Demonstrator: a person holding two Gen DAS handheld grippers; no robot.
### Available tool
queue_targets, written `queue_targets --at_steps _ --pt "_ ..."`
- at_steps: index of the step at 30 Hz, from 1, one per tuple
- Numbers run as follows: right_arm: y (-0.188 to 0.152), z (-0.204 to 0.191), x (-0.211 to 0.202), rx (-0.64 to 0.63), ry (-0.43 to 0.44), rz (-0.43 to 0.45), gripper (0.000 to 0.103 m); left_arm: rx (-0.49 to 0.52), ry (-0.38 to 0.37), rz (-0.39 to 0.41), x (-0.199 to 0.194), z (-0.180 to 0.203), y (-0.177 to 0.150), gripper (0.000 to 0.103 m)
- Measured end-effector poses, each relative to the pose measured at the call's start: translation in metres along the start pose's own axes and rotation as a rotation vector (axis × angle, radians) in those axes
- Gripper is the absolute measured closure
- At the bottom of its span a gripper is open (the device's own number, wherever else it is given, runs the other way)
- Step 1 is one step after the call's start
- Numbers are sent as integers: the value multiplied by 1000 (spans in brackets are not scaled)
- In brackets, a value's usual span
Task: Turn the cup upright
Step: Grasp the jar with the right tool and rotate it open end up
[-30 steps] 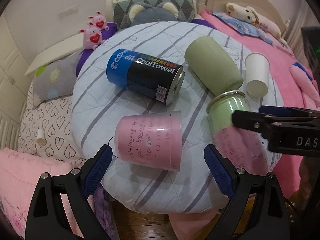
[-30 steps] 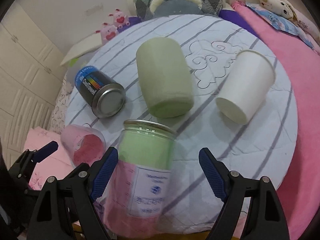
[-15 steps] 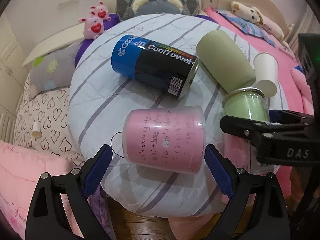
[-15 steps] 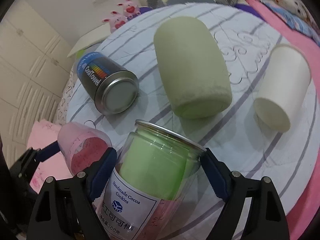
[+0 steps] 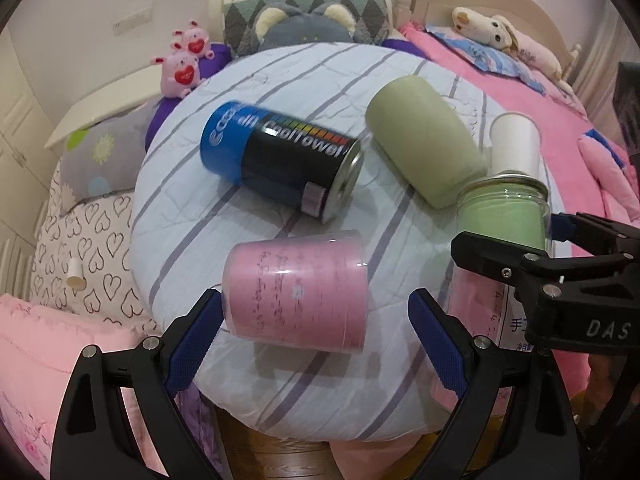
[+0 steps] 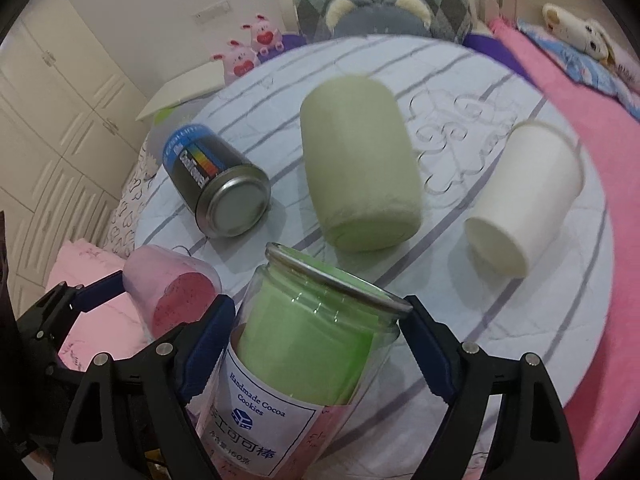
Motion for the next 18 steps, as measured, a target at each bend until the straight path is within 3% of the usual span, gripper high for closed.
queue_targets --at_steps 12,18 --pt "30 13 -47 -194 -191 194 23 -16 7 39 -10 21 14 8" --pt "30 9 -45 -277 -210 219 24 -14 30 51 -10 28 15 7"
Point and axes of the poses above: each gripper's, at about its wrist camera, not at the fingertips, and x roughly the way its jaws point, z to its right, y to its top, the point moved 10 cm from there along x, roughly the way its jaws point, and after that the axes turned 4 degrees about -x, right-handed, at the moved point
